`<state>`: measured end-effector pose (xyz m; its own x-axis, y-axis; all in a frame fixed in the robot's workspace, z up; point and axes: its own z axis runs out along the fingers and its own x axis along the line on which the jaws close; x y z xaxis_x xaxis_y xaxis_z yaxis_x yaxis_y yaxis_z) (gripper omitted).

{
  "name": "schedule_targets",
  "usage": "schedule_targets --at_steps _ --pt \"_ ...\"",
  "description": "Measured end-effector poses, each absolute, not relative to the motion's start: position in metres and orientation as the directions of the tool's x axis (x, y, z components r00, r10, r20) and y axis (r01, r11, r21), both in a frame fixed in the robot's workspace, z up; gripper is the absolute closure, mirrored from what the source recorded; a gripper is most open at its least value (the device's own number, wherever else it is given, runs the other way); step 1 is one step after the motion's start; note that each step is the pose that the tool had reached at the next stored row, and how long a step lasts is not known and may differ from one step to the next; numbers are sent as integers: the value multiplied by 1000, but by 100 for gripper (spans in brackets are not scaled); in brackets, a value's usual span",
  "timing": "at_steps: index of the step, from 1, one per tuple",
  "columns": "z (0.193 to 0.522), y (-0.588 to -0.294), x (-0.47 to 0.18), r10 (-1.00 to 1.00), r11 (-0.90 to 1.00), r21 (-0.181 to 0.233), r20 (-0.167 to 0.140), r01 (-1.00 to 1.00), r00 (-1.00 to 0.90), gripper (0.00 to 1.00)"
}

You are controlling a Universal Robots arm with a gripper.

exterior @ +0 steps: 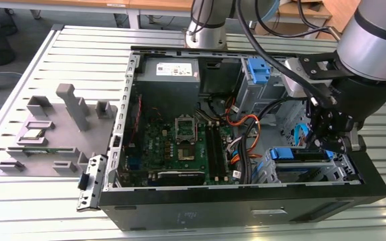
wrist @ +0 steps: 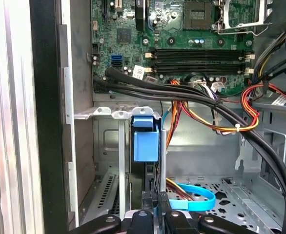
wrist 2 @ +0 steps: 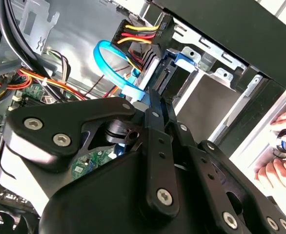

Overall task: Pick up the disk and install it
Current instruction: 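Insert the first disk wire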

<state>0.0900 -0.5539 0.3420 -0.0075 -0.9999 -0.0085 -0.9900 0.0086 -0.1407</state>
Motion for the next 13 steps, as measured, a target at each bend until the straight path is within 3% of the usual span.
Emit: schedule_targets --at_steps 13 --pt "338 -554 88 -1000 8 -144 -9 -990 -7 84"
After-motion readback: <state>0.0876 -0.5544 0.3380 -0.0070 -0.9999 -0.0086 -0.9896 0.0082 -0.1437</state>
